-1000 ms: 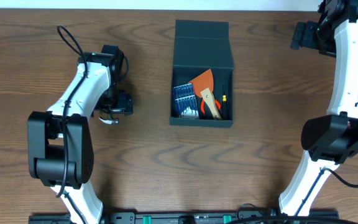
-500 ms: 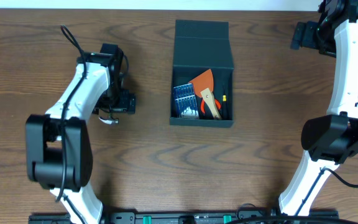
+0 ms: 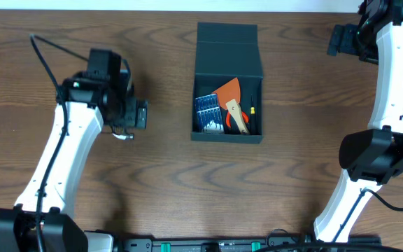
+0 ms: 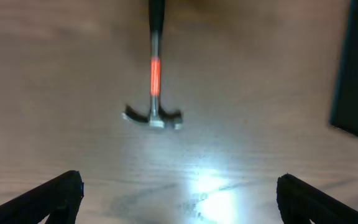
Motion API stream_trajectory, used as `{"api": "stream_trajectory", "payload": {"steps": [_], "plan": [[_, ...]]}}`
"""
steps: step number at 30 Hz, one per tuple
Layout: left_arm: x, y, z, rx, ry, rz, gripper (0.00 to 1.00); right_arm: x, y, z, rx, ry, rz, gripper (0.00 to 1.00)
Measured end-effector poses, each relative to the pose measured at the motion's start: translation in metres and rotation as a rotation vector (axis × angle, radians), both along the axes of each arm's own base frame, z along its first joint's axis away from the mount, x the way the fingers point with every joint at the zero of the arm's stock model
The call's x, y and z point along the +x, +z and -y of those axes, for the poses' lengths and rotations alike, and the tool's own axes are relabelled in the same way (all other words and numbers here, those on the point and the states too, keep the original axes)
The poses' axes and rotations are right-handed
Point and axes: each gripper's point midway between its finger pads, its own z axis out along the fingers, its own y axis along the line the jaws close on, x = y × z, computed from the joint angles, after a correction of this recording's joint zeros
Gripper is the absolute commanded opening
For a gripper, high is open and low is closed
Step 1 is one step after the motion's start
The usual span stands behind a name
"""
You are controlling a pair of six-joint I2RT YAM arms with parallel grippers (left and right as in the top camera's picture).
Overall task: Pack container
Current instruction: 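Position the left gripper over the red-handled hammer and descend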
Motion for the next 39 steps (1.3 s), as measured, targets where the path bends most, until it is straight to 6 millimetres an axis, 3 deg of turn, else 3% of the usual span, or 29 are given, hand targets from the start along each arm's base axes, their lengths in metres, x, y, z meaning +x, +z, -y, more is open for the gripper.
{"api": "stream_trajectory", "payload": {"steps": [3, 6, 15, 24, 39], "plan": [[-0.014, -0.031, -0.008, -0.005, 0.018, -0.052, 0.98, 0.000, 0.000, 0.000, 0.000, 0.000, 0.000, 0.99], [-0.017, -0.046, -0.015, -0.013, 0.041, -0.057, 0.98, 0.000, 0.000, 0.000, 0.000, 0.000, 0.000, 0.99], [-0.003, -0.052, -0.028, -0.021, 0.061, -0.012, 0.98, 0.000, 0.000, 0.000, 0.000, 0.000, 0.000, 0.99], [-0.009, -0.090, -0.026, -0.020, 0.044, -0.138, 0.97, 0.000, 0.000, 0.000, 0.000, 0.000, 0.000, 0.99], [-0.005, -0.094, -0.026, -0.014, 0.003, -0.132, 0.92, 0.000, 0.000, 0.000, 0.000, 0.000, 0.000, 0.99]]}}
